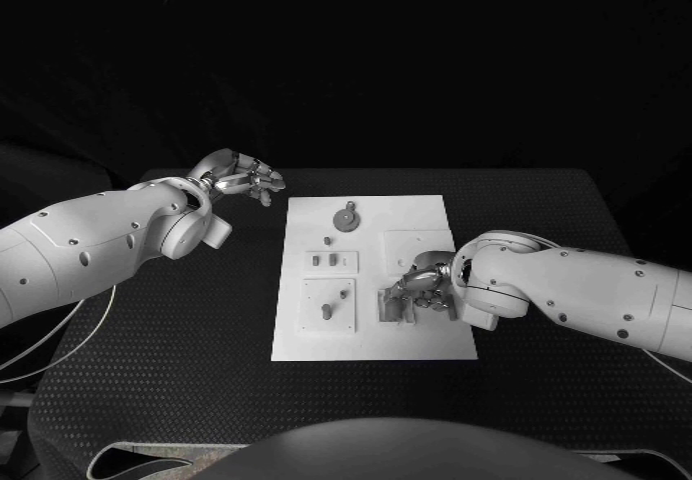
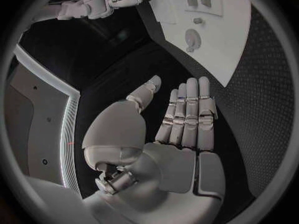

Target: Assemble the parts on the task board

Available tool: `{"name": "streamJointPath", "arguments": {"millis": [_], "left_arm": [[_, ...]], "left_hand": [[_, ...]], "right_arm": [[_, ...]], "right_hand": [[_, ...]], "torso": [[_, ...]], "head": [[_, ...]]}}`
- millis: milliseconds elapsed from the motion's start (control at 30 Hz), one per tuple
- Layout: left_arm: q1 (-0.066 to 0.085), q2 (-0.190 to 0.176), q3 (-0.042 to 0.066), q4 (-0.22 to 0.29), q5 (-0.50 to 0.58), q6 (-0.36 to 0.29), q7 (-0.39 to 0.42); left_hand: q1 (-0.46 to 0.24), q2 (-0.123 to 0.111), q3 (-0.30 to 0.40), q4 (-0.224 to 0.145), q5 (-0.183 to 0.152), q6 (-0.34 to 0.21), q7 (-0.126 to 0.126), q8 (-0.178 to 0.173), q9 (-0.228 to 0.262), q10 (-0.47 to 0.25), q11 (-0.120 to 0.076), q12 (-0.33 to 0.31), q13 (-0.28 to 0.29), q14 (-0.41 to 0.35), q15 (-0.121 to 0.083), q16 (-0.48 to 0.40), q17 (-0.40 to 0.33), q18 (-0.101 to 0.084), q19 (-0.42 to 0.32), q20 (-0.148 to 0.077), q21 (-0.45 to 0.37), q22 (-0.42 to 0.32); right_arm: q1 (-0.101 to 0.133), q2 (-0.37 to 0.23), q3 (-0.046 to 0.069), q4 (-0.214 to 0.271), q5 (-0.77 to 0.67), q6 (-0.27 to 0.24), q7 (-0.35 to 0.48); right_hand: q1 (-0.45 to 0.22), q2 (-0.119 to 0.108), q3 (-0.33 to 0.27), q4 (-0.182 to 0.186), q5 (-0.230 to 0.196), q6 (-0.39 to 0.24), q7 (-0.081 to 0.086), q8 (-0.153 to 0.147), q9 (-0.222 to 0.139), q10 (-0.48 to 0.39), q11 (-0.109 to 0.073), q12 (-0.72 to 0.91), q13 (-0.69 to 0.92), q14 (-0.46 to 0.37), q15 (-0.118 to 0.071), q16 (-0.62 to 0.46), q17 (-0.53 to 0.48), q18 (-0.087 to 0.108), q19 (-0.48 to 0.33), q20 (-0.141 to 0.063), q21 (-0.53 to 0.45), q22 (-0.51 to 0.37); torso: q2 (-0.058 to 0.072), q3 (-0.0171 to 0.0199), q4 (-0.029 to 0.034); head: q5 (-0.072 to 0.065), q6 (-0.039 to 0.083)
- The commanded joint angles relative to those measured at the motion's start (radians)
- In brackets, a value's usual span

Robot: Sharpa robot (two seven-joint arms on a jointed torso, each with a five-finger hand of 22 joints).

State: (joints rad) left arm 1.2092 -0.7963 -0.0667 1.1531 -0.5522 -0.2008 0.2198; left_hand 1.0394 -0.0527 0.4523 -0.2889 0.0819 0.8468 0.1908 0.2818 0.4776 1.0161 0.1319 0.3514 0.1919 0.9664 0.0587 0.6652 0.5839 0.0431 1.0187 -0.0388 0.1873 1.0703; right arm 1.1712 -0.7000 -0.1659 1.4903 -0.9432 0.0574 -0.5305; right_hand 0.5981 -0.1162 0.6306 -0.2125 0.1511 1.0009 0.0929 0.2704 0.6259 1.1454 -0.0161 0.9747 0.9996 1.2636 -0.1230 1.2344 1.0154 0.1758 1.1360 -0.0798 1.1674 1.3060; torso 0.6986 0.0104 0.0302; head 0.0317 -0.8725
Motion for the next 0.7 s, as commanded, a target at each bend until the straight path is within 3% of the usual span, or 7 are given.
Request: {"name": "streamJointPath", "arguments": {"millis": [33,367,700], "left_arm": [[0.001,0.002,0.001,0.001,0.006,0.011,0.005],[0.001,0.002,0.001,0.000,0.006,0.012,0.003],[0.001,0.002,0.001,0.000,0.006,0.013,0.003]], "left_hand": [[-0.009,0.000,-0.001,0.001,0.004,0.001,-0.007,0.004,-0.002,-0.004,-0.001,0.005,0.001,0.001,0.000,-0.004,0.001,0.019,0.005,-0.002,0.004,0.002],[-0.010,0.000,-0.001,0.001,0.003,0.001,-0.007,0.004,-0.002,-0.005,-0.001,0.005,0.002,0.001,0.000,-0.005,0.002,0.018,0.005,-0.002,0.004,0.002],[-0.010,0.000,0.000,0.001,0.003,0.001,-0.006,0.005,-0.002,-0.005,-0.001,0.005,0.002,0.001,0.000,-0.005,0.002,0.018,0.005,-0.002,0.003,0.002]], "right_arm": [[-0.002,0.000,-0.001,0.001,-0.013,-0.001,0.005],[-0.002,-0.002,-0.001,0.007,-0.013,-0.007,0.009],[-0.003,-0.007,-0.001,0.009,-0.026,-0.016,0.013]], "right_hand": [[-0.002,-0.014,0.004,0.004,0.000,-0.011,0.004,-0.004,0.000,-0.008,0.001,-0.002,-0.001,-0.008,0.002,-0.006,0.002,0.086,-0.009,0.001,-0.005,-0.001],[-0.010,-0.041,0.013,0.033,0.000,-0.015,0.006,-0.005,0.003,-0.013,0.003,0.000,-0.001,-0.011,0.003,-0.008,0.003,0.086,-0.009,0.002,-0.009,-0.004],[-0.011,-0.042,0.014,0.036,0.000,-0.015,0.006,-0.005,0.003,-0.013,0.003,0.000,-0.002,-0.011,0.003,-0.008,0.004,0.086,-0.008,0.001,-0.010,-0.004]], "torso": [[0.000,0.0000,0.0003],[0.000,-0.0001,0.0004],[0.000,0.0001,0.0001]], "head": [[0.000,0.000],[0.001,0.000],[-0.001,0.000]]}}
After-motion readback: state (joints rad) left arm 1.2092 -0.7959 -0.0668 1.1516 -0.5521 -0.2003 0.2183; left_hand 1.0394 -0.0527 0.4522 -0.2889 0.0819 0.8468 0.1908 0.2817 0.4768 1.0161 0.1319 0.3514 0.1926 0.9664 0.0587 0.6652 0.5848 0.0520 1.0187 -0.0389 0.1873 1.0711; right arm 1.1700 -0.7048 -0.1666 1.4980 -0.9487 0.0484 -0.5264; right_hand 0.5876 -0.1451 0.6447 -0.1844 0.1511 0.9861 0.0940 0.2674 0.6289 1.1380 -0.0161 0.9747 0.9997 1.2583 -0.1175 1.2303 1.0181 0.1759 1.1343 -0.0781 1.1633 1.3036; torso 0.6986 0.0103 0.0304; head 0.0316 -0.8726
